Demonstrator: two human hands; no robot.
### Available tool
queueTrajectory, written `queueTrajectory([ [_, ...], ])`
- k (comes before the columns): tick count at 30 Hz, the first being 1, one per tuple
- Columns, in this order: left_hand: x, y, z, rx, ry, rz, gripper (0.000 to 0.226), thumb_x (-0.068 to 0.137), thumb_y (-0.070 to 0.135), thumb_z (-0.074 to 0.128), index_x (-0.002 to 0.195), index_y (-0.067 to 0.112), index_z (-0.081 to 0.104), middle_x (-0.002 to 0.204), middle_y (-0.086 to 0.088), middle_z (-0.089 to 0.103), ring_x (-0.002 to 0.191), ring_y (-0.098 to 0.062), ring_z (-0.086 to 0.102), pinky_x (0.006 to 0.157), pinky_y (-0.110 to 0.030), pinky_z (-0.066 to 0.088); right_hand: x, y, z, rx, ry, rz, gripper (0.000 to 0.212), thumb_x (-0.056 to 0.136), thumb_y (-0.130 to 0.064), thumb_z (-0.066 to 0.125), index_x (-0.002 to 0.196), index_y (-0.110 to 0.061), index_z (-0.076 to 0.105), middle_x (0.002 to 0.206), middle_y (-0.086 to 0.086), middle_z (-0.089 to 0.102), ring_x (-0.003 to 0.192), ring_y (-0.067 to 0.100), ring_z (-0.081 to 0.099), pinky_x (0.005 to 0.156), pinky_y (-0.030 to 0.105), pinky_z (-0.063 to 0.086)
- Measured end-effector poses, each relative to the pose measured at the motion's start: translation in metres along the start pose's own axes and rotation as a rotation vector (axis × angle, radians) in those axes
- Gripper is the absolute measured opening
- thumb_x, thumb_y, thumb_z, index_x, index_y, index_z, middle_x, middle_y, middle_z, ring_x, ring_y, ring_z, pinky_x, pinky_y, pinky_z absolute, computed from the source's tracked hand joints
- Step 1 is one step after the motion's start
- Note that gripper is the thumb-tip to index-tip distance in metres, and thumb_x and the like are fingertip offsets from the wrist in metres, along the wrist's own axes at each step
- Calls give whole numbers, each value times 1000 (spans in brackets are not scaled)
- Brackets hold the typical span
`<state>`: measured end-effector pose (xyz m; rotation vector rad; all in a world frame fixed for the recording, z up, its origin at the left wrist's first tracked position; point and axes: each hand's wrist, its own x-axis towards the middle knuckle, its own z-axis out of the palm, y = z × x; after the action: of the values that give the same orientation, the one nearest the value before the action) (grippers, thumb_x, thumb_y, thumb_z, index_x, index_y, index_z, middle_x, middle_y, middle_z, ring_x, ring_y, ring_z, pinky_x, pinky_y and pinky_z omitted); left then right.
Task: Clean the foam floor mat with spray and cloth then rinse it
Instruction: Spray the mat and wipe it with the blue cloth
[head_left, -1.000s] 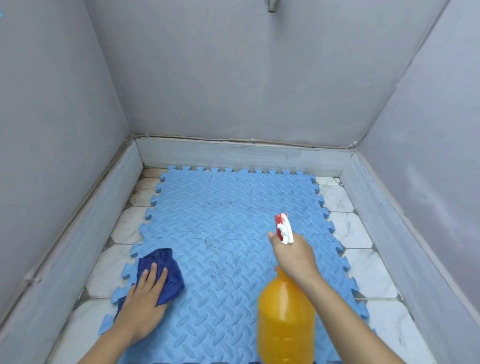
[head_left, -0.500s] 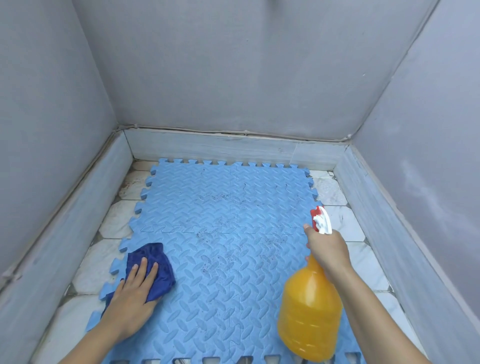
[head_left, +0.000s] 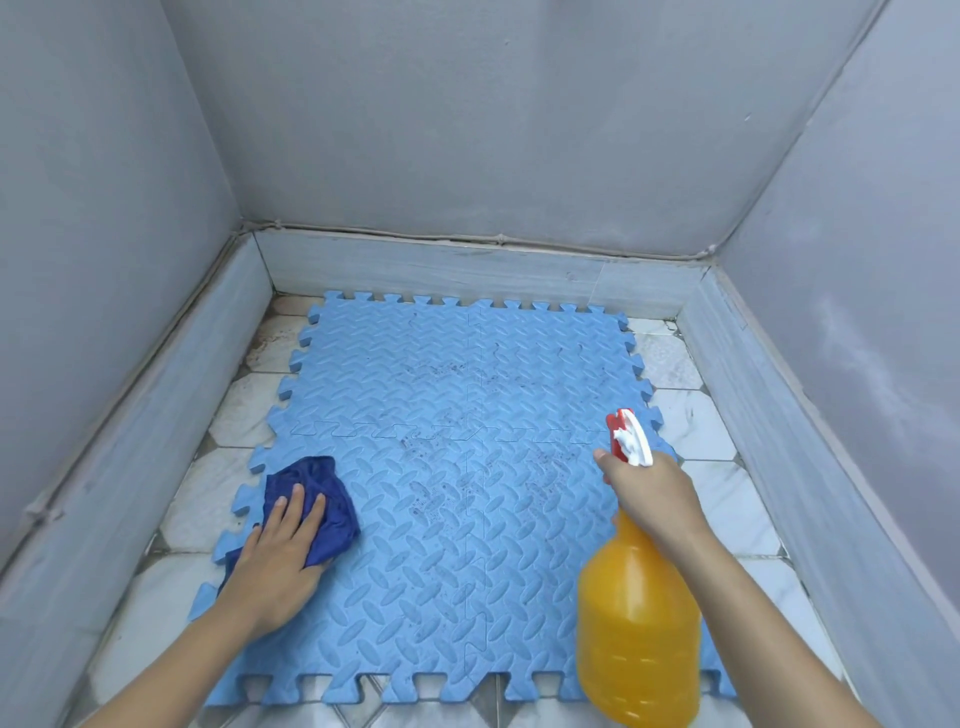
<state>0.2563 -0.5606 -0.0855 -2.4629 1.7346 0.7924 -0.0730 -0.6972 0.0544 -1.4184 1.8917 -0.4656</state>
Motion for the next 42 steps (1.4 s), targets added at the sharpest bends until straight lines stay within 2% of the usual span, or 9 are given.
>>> queueTrajectory([
  [7, -3, 1, 1, 21, 36, -6, 72, 98, 32, 37, 151, 22, -11, 157, -2, -22, 146, -20, -14, 120, -39, 4, -39, 5, 28, -252, -221, -101, 35, 90, -38, 55, 61, -18, 51, 77, 10, 68, 79, 34, 66, 73, 38, 53],
  [11, -6, 5, 1, 33, 67, -24, 70, 97, 27, 36, 152, 22, -9, 158, -3, -19, 147, -21, -12, 120, -39, 5, -67, 19, 45, -361, -386, -227, 33, 90, -40, 55, 65, -23, 42, 65, -2, 53, 71, 23, 55, 57, 31, 37],
  [15, -7, 8, 3, 28, 97, -35, 70, 97, 26, 37, 152, 20, -6, 159, -4, -16, 147, -22, -9, 120, -40, 7, -86, 34, 53, -418, -472, -233, 37, 89, -39, 55, 62, -21, 37, 63, 1, 45, 59, 13, 44, 53, 27, 30],
  [20, -7, 7, 8, 32, 128, -37, 70, 97, 25, 37, 152, 18, -4, 159, -5, -14, 147, -23, -7, 119, -41, 8, -110, 56, 44, -515, -539, -155, 33, 89, -42, 54, 69, -16, 47, 74, 2, 54, 78, 20, 52, 60, 22, 39],
  [23, -5, 6, 12, 43, 150, -26, 71, 96, 25, 39, 153, 17, -2, 160, -7, -11, 147, -24, -5, 119, -41, 10, -108, 71, 17, -400, -475, -20, 28, 86, -41, 59, 80, -14, 58, 85, 5, 61, 81, 20, 63, 75, 35, 50],
  [26, -2, 4, 18, 96, 183, -15, 72, 95, 26, 42, 153, 14, 2, 160, -10, -6, 147, -28, 0, 117, -43, 15, -99, 99, -10, -370, -345, 102, 31, 81, -44, 62, 97, -18, 66, 86, 1, 61, 74, 16, 65, 74, 39, 57],
  [30, 3, -2, 24, 119, 233, 4, 72, 87, 18, 55, 150, 6, 21, 158, -18, 12, 144, -36, 16, 110, -50, 27, -98, 134, -40, -295, -144, 248, 13, 84, -31, 63, 81, -18, 61, 81, 4, 64, 76, 23, 64, 76, 42, 56],
  [36, 2, -1, 26, 117, 257, -9, 71, 87, 18, 56, 149, 6, 24, 157, -20, 16, 143, -38, 19, 109, -53, 25, -92, 146, -64, -292, -33, 253, 26, 86, -33, 63, 67, -16, 58, 68, 10, 60, 63, 27, 64, 60, 33, 48],
  [42, -7, 5, 16, 142, 215, 0, 72, 93, 32, 48, 152, 9, 12, 159, -16, 5, 146, -33, 9, 114, -47, 19, -85, 90, -33, -112, -1, 97, 19, 85, -33, 66, 88, -15, 62, 83, 8, 65, 77, 29, 64, 76, 50, 56],
])
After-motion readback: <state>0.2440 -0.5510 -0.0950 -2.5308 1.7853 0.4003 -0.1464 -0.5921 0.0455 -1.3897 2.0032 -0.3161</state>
